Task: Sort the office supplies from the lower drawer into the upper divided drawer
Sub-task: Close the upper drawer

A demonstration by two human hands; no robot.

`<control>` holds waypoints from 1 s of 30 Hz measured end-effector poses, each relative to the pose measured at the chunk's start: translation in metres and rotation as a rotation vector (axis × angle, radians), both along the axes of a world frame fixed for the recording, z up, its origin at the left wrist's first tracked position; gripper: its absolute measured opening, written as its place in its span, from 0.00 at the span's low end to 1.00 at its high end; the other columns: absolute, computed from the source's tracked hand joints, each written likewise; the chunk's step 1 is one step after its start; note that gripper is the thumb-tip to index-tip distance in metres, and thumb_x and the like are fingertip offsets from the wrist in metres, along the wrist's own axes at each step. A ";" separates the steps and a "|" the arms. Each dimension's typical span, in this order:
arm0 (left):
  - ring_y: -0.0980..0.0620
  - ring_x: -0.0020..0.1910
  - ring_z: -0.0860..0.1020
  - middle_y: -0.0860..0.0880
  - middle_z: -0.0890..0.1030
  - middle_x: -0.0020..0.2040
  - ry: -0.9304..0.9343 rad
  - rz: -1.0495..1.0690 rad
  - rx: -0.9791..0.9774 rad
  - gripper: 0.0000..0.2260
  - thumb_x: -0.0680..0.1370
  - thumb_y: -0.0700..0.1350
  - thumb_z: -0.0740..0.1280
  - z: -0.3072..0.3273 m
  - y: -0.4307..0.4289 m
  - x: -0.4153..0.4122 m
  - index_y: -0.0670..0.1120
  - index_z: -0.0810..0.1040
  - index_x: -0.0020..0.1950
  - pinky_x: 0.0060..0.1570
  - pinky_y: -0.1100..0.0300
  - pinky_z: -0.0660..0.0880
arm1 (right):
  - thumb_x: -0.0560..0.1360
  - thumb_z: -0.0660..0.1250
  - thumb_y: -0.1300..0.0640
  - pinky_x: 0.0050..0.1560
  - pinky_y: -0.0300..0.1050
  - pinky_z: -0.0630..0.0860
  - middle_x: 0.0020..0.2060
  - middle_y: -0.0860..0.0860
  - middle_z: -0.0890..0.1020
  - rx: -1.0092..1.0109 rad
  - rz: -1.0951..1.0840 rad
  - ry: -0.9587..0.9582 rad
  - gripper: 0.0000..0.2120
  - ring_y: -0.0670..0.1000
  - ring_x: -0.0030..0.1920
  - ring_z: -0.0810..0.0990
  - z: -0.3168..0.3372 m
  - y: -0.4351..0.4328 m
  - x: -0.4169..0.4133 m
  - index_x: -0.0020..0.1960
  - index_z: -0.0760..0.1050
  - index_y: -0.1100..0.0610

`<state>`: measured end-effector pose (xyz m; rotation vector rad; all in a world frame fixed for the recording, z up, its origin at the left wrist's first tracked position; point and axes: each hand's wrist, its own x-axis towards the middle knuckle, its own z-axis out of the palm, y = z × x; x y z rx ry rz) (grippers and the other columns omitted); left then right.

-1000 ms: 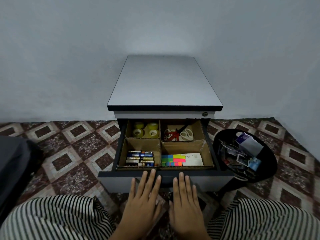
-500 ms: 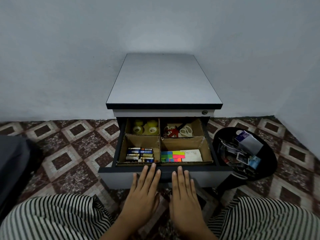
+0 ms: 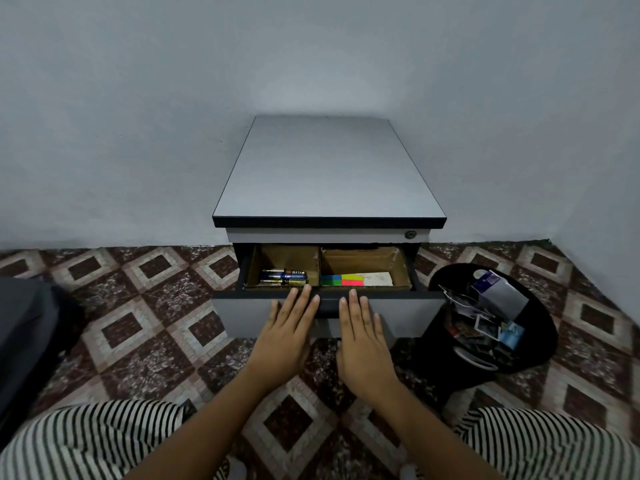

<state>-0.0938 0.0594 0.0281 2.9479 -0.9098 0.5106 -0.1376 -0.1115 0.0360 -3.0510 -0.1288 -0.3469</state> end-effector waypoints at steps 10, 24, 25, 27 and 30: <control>0.43 0.71 0.62 0.42 0.61 0.73 0.064 0.074 0.098 0.43 0.63 0.51 0.75 0.024 -0.013 0.043 0.41 0.60 0.73 0.63 0.45 0.62 | 0.80 0.52 0.57 0.72 0.54 0.33 0.68 0.52 0.25 0.072 0.001 0.275 0.36 0.52 0.69 0.25 0.036 -0.002 0.044 0.70 0.25 0.58; 0.46 0.70 0.27 0.44 0.23 0.68 0.363 0.343 -0.195 0.36 0.80 0.50 0.54 0.022 -0.033 0.033 0.43 0.27 0.71 0.71 0.51 0.35 | 0.80 0.56 0.57 0.74 0.55 0.43 0.73 0.54 0.29 0.429 -0.223 0.266 0.38 0.53 0.75 0.34 0.032 0.012 0.046 0.75 0.29 0.57; 0.46 0.70 0.27 0.44 0.23 0.68 0.390 0.372 -0.234 0.36 0.81 0.51 0.54 0.019 -0.031 0.031 0.42 0.28 0.72 0.72 0.51 0.36 | 0.80 0.55 0.57 0.75 0.55 0.45 0.73 0.54 0.29 0.462 -0.235 0.268 0.38 0.53 0.76 0.35 0.030 0.012 0.044 0.75 0.29 0.58; 0.45 0.73 0.30 0.44 0.24 0.68 0.453 0.390 -0.255 0.35 0.81 0.51 0.53 0.013 -0.026 0.031 0.41 0.31 0.74 0.73 0.51 0.38 | 0.80 0.54 0.56 0.75 0.54 0.46 0.74 0.53 0.31 0.496 -0.225 0.287 0.36 0.52 0.76 0.36 0.026 0.011 0.044 0.75 0.29 0.58; 0.44 0.74 0.33 0.44 0.24 0.67 0.511 0.381 -0.213 0.33 0.82 0.51 0.52 0.011 -0.022 0.036 0.41 0.34 0.76 0.73 0.49 0.39 | 0.81 0.53 0.57 0.76 0.54 0.44 0.75 0.51 0.33 0.511 -0.209 0.313 0.36 0.50 0.76 0.36 0.023 0.010 0.048 0.74 0.28 0.58</control>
